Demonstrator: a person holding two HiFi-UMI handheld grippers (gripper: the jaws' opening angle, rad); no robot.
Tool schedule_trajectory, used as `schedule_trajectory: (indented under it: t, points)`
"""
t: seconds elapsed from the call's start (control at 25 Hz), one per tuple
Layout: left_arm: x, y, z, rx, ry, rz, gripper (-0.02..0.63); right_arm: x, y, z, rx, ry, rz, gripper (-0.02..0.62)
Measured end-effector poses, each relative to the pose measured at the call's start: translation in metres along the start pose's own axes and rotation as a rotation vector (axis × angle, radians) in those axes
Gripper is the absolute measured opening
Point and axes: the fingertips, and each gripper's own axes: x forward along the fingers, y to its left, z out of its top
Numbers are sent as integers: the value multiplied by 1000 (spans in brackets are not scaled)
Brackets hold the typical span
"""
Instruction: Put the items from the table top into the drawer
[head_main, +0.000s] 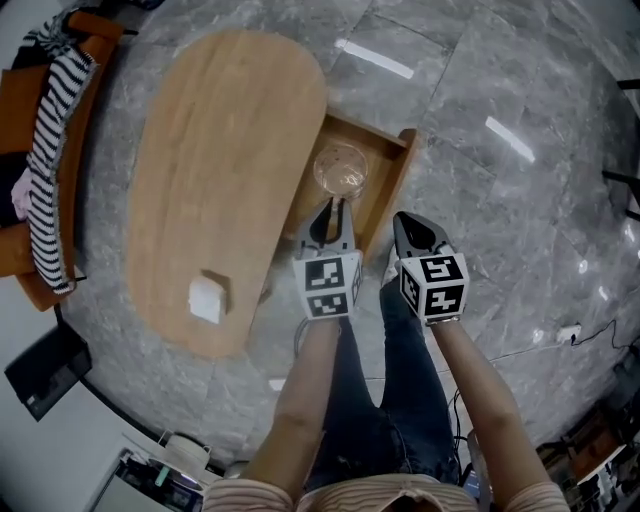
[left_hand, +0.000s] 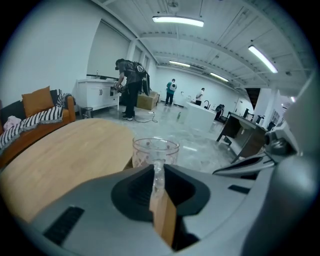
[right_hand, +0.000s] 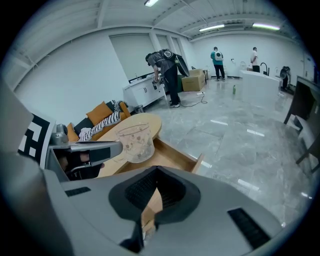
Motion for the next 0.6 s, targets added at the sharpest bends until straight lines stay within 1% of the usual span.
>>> schedule_trajectory:
  t: [0.36,0.6]
  points:
    - [51,-14,-38,40,53,10,59,34,-27,-26,-15,41,34,9]
    - [89,-10,-62,59,80,19,59,58,-38,-41,-7,59,52,9]
